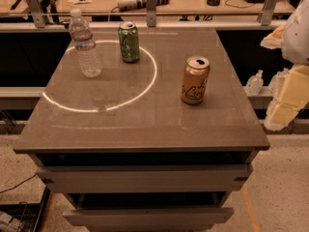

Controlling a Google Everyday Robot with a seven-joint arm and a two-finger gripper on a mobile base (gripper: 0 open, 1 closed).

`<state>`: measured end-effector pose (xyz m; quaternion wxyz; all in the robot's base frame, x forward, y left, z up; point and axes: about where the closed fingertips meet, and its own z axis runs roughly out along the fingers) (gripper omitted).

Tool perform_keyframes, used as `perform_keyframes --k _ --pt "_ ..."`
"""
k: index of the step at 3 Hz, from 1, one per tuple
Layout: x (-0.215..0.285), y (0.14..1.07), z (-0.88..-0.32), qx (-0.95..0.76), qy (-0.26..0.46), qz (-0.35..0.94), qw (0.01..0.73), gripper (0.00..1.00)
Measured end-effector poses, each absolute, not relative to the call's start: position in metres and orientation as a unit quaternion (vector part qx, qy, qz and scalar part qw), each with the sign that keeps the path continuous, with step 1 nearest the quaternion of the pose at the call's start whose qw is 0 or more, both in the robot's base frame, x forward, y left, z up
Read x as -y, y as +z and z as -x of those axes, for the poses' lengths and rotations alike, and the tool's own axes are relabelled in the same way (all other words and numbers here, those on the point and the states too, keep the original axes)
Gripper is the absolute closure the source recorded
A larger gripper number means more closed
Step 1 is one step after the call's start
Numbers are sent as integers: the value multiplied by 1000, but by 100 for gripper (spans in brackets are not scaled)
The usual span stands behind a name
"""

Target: Move orange can near green can

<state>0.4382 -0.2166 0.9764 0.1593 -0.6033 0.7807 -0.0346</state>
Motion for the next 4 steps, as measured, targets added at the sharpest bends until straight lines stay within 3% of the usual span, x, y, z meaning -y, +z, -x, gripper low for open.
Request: perform_keyframes --k 1,4 --pt "216 977 -438 -781 -35 603 161 0" --pt "200 948 -489 -814 22 521 255 0"
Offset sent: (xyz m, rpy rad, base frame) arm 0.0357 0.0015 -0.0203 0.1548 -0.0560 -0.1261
